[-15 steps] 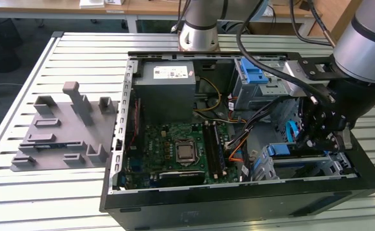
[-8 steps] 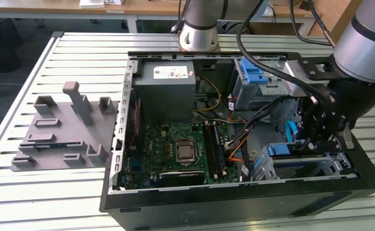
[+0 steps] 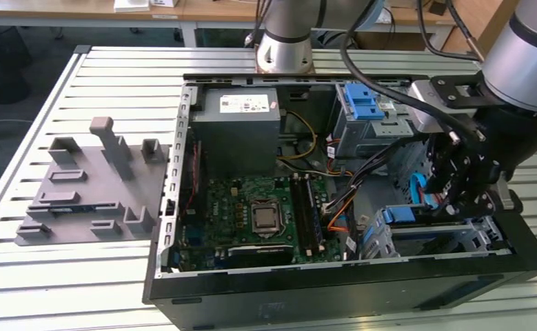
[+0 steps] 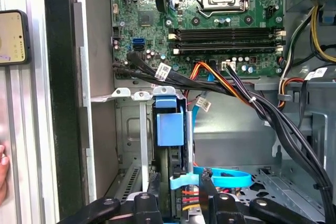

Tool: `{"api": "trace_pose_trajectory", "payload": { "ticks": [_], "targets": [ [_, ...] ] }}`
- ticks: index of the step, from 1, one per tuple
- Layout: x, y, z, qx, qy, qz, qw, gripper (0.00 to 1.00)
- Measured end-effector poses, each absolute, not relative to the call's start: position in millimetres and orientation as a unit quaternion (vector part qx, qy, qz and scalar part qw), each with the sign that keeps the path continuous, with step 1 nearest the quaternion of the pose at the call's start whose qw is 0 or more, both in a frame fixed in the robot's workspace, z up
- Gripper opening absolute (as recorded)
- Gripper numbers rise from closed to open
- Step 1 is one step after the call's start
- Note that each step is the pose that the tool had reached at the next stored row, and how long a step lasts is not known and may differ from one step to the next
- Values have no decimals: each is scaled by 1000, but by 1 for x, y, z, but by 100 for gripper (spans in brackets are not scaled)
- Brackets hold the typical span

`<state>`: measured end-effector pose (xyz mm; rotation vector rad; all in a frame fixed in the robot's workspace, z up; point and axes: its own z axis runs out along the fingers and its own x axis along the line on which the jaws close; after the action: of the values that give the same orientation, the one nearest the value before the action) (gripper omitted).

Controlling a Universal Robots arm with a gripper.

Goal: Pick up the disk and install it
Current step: 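Insert the second disk wire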

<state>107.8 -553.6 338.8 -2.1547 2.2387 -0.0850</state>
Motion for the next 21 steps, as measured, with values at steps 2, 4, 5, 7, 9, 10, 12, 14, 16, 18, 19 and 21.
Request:
{"api": "trace_pose_trajectory", "payload": {
  "ticks": [2, 4, 5, 7, 9, 10, 12, 14, 16, 18, 19, 21],
  "targets": [
    [108, -554, 343, -693, 720, -27, 16, 42],
    [108, -554, 346, -693, 720, -27, 16, 42],
    [108, -554, 347, -693, 720, -27, 16, 42],
    [108, -554, 349, -693, 720, -26, 15, 41],
    [108, -554, 349, -693, 720, -26, 15, 35],
    [108, -554, 349, -693, 720, -26, 15, 29],
    [108, -553, 349, -693, 720, -26, 15, 17],
    [108, -554, 349, -693, 720, -26, 15, 11],
    [108, -554, 349, -693, 720, -26, 15, 11],
    [108, -554, 349, -693, 720, -26, 15, 11],
    [108, -554, 349, -693, 720, -26, 15, 11],
    [108, -554, 349, -693, 720, -26, 15, 11]
  ]
}}
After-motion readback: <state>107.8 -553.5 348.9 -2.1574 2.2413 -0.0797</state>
